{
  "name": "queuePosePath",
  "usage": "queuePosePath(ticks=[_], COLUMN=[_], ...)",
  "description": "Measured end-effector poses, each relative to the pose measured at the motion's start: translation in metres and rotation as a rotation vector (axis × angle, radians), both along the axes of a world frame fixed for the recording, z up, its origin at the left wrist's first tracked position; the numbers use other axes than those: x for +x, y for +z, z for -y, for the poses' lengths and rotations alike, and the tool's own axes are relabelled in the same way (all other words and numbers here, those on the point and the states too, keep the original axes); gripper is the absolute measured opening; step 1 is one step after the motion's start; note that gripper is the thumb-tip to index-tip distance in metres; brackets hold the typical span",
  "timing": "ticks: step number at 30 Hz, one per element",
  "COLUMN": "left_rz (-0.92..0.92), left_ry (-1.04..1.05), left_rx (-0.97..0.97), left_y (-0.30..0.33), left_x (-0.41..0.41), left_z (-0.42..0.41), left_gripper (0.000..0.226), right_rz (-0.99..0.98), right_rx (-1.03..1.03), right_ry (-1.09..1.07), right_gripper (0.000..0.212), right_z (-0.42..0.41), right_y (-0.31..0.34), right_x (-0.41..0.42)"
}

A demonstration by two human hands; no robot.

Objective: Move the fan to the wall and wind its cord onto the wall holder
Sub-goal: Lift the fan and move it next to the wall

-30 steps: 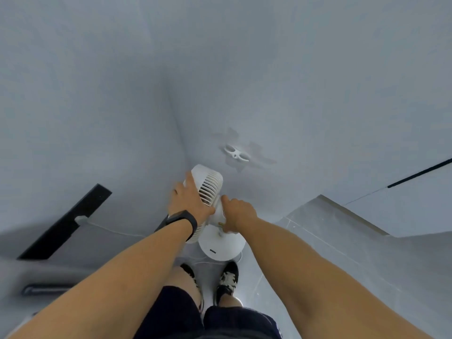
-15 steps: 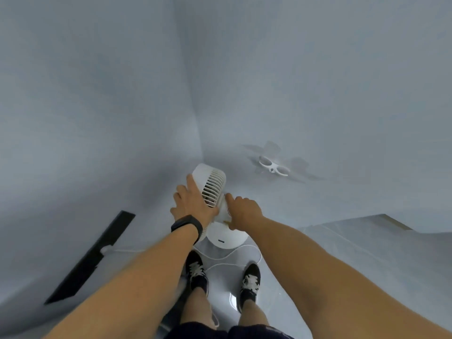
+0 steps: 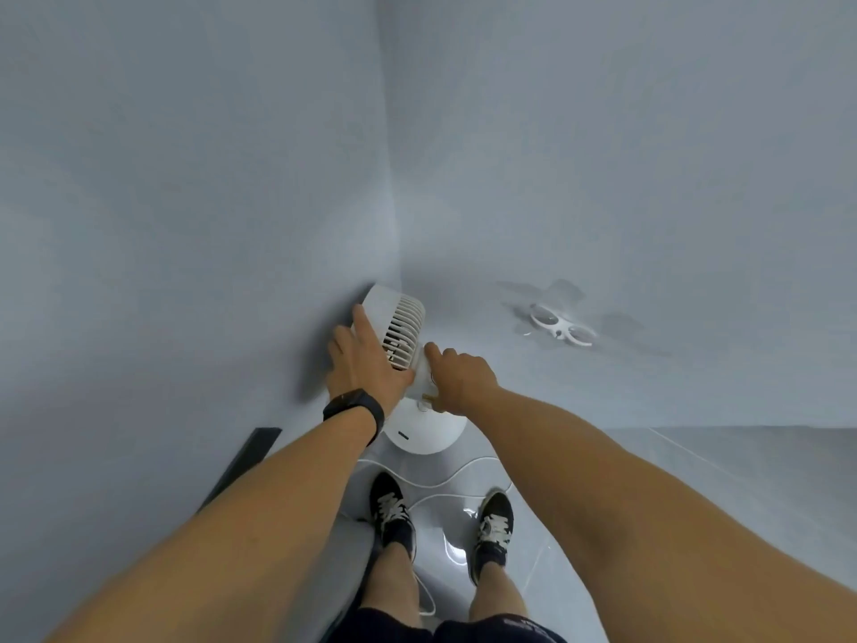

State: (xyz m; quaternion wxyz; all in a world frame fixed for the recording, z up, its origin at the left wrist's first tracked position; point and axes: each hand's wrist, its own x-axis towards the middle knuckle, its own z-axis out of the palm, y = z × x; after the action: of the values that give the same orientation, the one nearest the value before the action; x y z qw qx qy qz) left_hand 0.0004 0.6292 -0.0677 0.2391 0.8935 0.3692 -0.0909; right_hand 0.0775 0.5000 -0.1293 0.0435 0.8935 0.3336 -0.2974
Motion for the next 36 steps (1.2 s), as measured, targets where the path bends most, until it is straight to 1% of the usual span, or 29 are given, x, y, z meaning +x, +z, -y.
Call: queuePosePath(ticks=[4, 8, 12, 15, 20, 27, 32, 34, 36], left_rz=[-0.019, -0.048, -0.079, -0.084, -0.07, -0.099, -0.166, -0.177, -0.18], left_ry=[-0.007, -0.011, 0.005, 0.019, 0.045, 0.028, -0.054, -0.095, -0.129], left_rx=[0.01, 0.047, 0.069, 0.093, 0.115, 0.095, 0.085, 0.112, 0.122], left_y=[-0.008, -0.015, -0.03, -0.034, -0.036, -0.044, -0.043, -0.043, -0.045], left_x=[-0.007, -0.018, -0.032, -0.038, -0.035, -0.026, -0.015, -0.015, -0.014], left_z=[-0.004, 0.001, 0.011, 0.013, 0.02, 0.015, 0.006, 0.005, 0.003], left_gripper=[0.126, 0.125, 0.128, 0.129, 0.128, 0.132, 0.135, 0.136, 0.134], right_rz=[-0.017, -0.045, -0.072, -0.05, -0.024, -0.046, -0.126, -0.171, -0.212], right_rx=[0.013, -0.003, -0.023, -0.009, 0.017, -0.013, -0.019, 0.007, 0.05], right_ry=[-0.013, -0.032, 0.01, 0.008, 0.035, 0.036, -0.003, -0.033, -0.053], right_gripper=[0.098, 0.113, 0.103, 0.095, 0.09, 0.105, 0.114, 0.117, 0.116], right_z=[-0.002, -0.001, 0.006, 0.008, 0.011, 0.008, 0.006, 0.009, 0.015], right_y=[-0.008, -0.018, -0.032, -0.036, -0.042, -0.047, -0.043, -0.041, -0.039], right_x=[-0.008, -0.019, -0.028, -0.034, -0.028, -0.016, -0.011, -0.009, -0.006])
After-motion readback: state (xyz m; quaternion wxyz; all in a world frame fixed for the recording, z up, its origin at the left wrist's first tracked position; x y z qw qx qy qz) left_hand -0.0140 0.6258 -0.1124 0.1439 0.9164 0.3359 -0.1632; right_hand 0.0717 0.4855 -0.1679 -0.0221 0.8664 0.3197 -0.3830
